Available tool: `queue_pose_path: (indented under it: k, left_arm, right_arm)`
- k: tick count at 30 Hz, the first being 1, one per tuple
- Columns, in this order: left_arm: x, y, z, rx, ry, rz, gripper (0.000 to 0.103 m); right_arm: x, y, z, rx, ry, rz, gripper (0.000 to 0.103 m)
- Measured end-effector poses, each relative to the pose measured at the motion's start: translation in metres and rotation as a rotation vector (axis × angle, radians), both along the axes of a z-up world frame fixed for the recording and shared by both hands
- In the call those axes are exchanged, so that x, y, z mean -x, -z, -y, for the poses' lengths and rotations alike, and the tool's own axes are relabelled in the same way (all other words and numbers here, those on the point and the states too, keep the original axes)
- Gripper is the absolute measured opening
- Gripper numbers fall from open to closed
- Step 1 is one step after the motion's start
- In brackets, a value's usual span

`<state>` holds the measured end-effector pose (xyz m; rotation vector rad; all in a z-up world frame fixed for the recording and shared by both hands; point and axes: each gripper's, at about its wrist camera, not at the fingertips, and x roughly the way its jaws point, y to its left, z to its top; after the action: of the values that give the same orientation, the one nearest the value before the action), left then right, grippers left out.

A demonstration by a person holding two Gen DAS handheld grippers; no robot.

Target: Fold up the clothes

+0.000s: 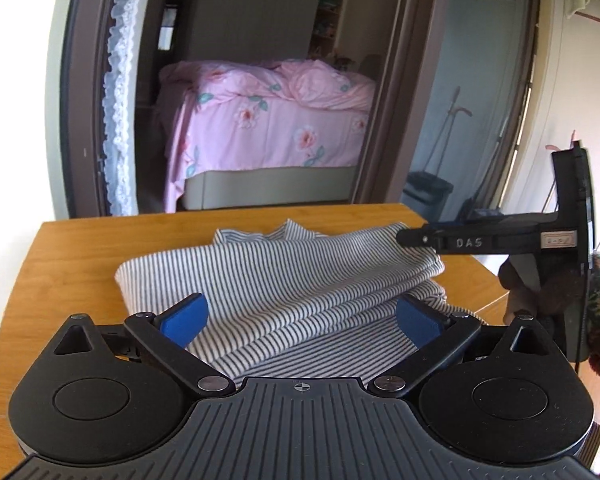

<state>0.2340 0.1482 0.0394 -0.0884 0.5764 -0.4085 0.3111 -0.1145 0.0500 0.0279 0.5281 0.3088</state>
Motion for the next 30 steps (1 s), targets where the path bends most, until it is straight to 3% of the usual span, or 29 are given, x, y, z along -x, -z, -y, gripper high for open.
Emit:
queue_pose_path:
  k: [3,7,9,11,13,24,30]
  left_arm:
    - [-0.016,0.021,0.002,0.015,-0.018,-0.079,0.103]
    - [-0.017,0.034,-0.001,-0.001,-0.012,-0.071,0.103]
    - [-0.015,0.035,-0.004,-0.004,-0.004,-0.058,0.103]
    - [-0.015,0.036,-0.006,-0.015,0.002,-0.055,0.103]
    - [-0.015,0.036,-0.007,-0.032,0.008,-0.055,0.103]
    - [-0.014,0.037,-0.001,-0.131,0.043,-0.040,0.103]
    - [-0.012,0.037,0.001,-0.149,0.035,-0.033,0.103]
  right_arm:
    - [0.006,-0.007,-0.001,-0.107,-0.061,-0.001,0.071]
    - [0.000,0.025,0.004,-0.235,-0.048,-0.126,0.083]
    - [0.000,0.044,0.005,-0.255,-0.014,-0.157,0.084]
    - [0.007,0.048,0.004,-0.265,-0.027,-0.123,0.088]
    - [0.009,0.051,0.002,-0.268,-0.054,-0.112,0.103]
    - [0.006,0.051,-0.003,-0.235,-0.083,-0.122,0.103]
    - [0.005,0.049,-0.016,-0.138,-0.097,-0.134,0.103]
